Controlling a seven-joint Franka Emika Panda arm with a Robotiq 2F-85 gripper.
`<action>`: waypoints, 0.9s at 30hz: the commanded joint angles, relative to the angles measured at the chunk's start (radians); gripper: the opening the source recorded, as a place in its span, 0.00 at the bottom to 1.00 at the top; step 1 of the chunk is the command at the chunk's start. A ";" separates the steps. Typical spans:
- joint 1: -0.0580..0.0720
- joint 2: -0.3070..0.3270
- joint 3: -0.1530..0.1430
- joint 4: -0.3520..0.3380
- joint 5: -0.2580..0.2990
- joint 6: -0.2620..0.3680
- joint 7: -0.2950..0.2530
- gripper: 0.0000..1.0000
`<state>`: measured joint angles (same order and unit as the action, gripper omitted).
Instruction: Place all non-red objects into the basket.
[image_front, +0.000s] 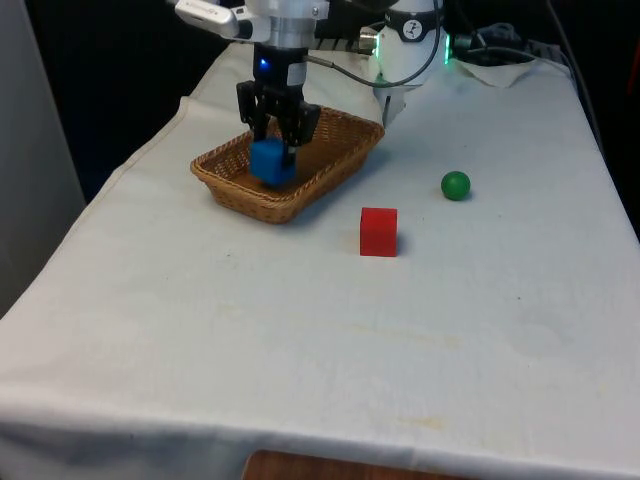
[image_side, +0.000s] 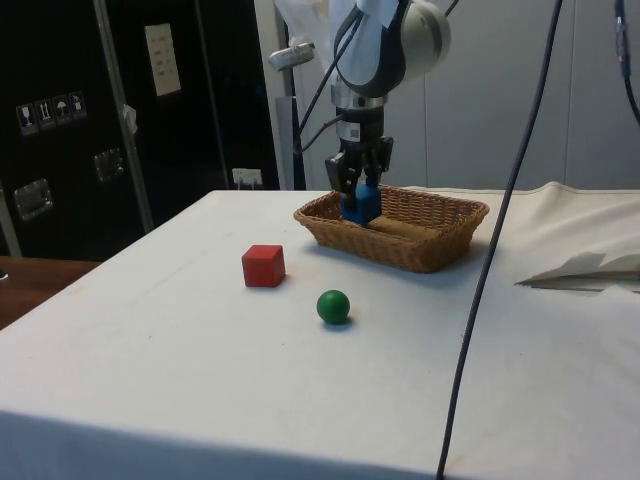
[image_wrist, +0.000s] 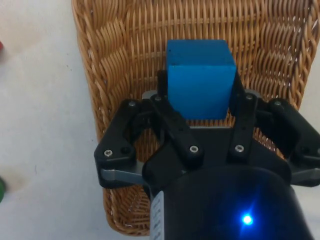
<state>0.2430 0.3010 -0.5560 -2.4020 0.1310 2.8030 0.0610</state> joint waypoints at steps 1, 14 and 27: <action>0.000 0.000 0.000 -0.001 0.000 0.000 0.000 0.09; 0.000 -0.002 0.000 -0.004 0.001 0.000 -0.001 1.00; 0.028 -0.074 -0.019 -0.010 -0.050 -0.064 0.031 1.00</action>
<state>0.2560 0.2270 -0.5550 -2.4140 0.1080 2.7460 0.0690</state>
